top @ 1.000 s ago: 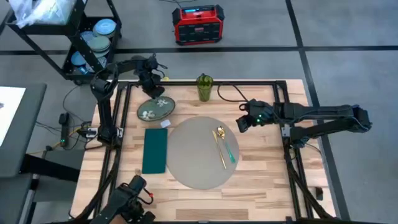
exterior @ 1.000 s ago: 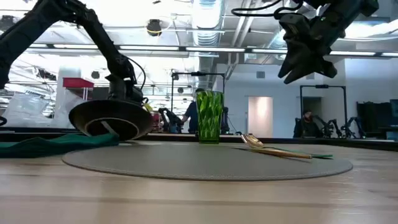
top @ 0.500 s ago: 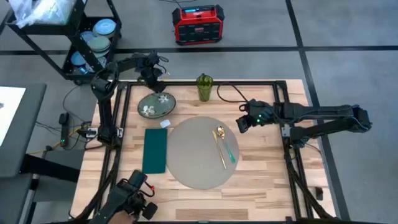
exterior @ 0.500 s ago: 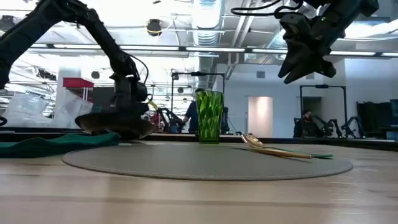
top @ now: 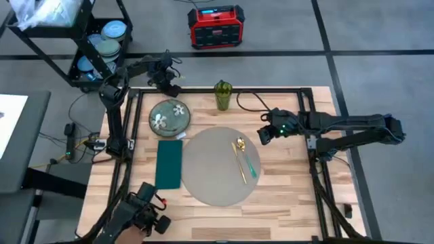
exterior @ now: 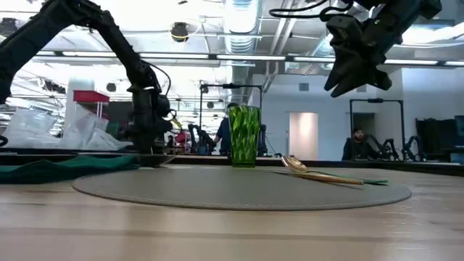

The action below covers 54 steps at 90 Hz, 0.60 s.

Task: Set table place
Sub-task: Put the plate on the gray table mat

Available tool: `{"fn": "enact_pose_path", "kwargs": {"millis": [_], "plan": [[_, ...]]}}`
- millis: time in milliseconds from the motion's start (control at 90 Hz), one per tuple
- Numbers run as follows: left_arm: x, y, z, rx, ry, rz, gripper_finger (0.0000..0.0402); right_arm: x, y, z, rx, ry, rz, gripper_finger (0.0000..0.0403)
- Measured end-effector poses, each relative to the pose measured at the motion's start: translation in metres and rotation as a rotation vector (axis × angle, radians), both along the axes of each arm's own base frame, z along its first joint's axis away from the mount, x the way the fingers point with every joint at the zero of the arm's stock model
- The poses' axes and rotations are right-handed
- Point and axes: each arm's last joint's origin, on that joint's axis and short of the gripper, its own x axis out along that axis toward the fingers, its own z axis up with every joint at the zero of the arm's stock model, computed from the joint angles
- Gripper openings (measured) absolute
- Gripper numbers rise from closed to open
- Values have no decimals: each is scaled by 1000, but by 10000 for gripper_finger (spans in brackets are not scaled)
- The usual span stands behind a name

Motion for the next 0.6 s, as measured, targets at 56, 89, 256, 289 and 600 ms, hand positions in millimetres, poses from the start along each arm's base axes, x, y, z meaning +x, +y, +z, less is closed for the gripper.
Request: {"fn": "enact_pose_path", "kwargs": {"millis": [56,89,256,289,600], "plan": [[-6,3,1,-25,-67,36,2,0,0,0,-8,4,10,99],[-10,4,1,-40,-104,35,4,0,0,0,-11,5,12,99],[-37,3,15,-95,-217,25,40,0,0,0,-31,13,35,99],[-42,2,18,-99,-223,9,51,0,0,0,-35,15,39,99],[-43,-7,19,-89,-81,-87,159,0,0,0,-40,18,46,99]]}}
